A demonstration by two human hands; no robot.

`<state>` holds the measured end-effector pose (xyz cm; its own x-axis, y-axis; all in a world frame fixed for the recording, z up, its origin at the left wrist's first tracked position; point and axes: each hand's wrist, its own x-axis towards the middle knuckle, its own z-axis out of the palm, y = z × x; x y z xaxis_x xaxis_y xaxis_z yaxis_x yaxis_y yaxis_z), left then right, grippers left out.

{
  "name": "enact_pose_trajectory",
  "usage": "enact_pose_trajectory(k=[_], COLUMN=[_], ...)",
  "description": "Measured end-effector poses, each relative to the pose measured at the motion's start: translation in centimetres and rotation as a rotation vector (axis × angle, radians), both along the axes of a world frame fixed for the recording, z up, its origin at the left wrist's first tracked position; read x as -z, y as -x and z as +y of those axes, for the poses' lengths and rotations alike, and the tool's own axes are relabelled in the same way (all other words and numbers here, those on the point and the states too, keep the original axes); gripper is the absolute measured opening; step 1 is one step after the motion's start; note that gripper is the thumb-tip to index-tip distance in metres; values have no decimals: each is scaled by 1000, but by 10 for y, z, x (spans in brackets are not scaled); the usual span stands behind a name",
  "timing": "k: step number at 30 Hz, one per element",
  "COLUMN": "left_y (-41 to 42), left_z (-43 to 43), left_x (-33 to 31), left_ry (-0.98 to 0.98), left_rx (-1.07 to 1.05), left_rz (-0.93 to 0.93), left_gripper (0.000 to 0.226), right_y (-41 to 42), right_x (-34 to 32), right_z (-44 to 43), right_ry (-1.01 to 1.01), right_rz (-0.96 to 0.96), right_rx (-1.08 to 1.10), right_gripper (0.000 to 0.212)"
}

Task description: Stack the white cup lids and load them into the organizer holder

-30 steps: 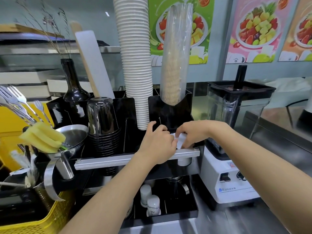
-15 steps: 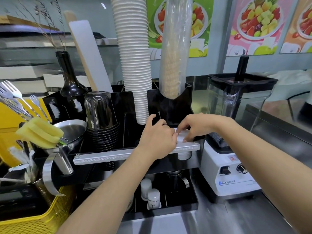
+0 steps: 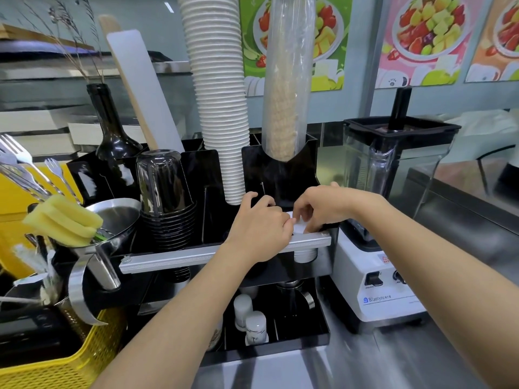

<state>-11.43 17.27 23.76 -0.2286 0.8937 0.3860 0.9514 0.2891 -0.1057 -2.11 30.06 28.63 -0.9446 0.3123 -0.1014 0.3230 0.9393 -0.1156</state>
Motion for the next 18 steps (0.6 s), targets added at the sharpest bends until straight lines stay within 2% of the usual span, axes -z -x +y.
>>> enact_pose_trajectory(k=[4, 8, 13, 18], left_y=[-1, 0, -2, -6], left_z=[-1, -1, -9, -36], left_x=[-1, 0, -10, -50], left_ry=[-3, -21, -185, -458], left_rx=[-2, 18, 56, 40], left_rz=[11, -12, -92, -69], left_gripper=[42, 44, 42, 60], right_y=[-3, -9, -40, -95], right_x=[-4, -9, -47, -101], right_z=[-1, -2, -12, -40], right_ry=[-17, -16, -38, 109], right_rz=[-40, -38, 256, 724], right_rx=[1, 18, 30, -13], right_gripper=[27, 37, 39, 19])
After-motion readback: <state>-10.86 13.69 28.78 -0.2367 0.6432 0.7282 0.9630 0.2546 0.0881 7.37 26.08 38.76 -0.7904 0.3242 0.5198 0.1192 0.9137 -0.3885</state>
